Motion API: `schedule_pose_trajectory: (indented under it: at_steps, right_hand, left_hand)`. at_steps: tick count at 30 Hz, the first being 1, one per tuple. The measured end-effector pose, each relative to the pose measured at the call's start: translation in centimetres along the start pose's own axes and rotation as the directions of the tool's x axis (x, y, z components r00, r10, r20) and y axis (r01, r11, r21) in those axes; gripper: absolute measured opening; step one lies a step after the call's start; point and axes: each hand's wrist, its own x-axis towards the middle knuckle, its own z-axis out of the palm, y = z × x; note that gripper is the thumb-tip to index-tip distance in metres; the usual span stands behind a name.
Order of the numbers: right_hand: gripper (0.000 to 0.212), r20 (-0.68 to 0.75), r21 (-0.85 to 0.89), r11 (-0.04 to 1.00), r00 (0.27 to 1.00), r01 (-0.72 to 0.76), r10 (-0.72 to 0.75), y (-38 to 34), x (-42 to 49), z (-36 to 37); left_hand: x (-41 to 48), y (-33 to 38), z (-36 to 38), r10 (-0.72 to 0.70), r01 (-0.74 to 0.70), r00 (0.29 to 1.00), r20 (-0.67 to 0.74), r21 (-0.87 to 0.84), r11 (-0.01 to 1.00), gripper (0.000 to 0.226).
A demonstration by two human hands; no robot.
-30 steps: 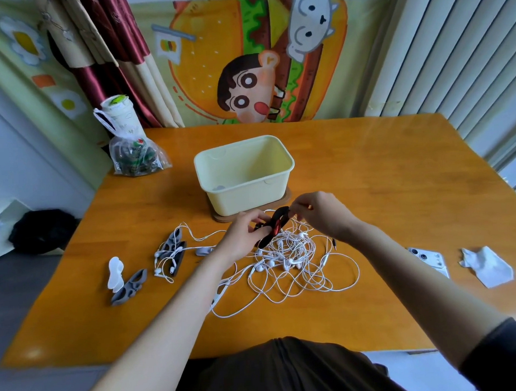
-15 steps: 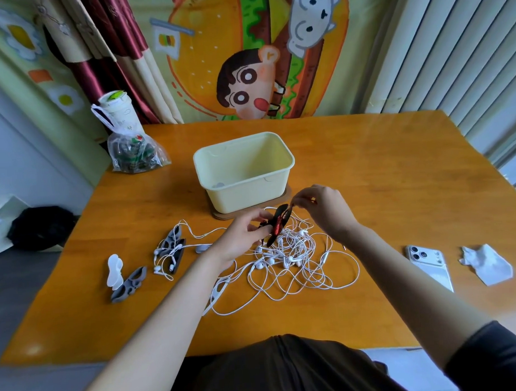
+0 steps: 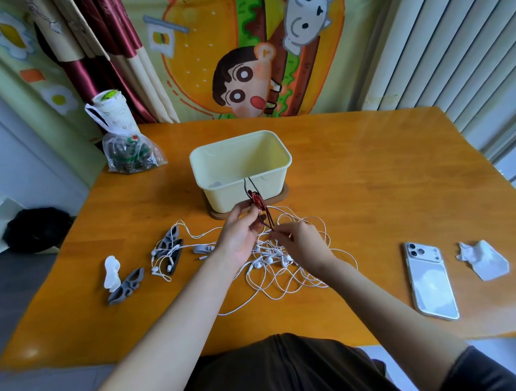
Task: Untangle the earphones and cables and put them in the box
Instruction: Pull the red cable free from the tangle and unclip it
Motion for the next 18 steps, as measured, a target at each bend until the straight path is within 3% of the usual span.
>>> schedule_pose_trajectory:
  at_steps: [2,4,6,8,12,18]
  right_hand:
    - [0.02,0.028,-0.028,0.999,0.999,0.038,-0.037,-0.3,-0.3,0.1]
    - [0.022,0.046,-0.045,0.997,0.997,0.061,-0.059,-0.7,-0.4,0.0]
    - [0.022,0.036,-0.046,0.997,0.997,0.068,-0.067,-0.9,-0.3,-0.4]
    - [0.021,0.002,-0.059,0.995,0.997,0.076,-0.076,-1.1,-0.2,-1.0]
    - [0.02,-0.07,-0.083,0.994,0.994,0.078,-0.084,-1.2,0.0,-2.4]
    - [0.015,-0.12,-0.116,0.99,0.988,0.083,-0.097,-0.8,1.1,-3.7]
  left_hand:
    - [0.1,-0.1,-0.1,0.025,-0.02,0.997,-0.077,0.057,0.998,0.014]
    - [0.2,-0.2,-0.5,0.105,-0.065,0.987,-0.118,0.305,0.95,0.012]
    - [0.1,-0.2,-0.8,0.219,-0.126,0.973,-0.075,0.622,0.773,0.008]
    - [-0.1,-0.1,-0.9,0.317,-0.218,0.948,0.024,0.776,0.592,0.009]
    - [-0.4,0.0,-1.0,0.35,-0.309,0.918,0.187,0.889,0.337,0.011]
    - [-1.1,0.0,-0.8,0.255,-0.403,0.902,0.348,0.891,0.209,0.013]
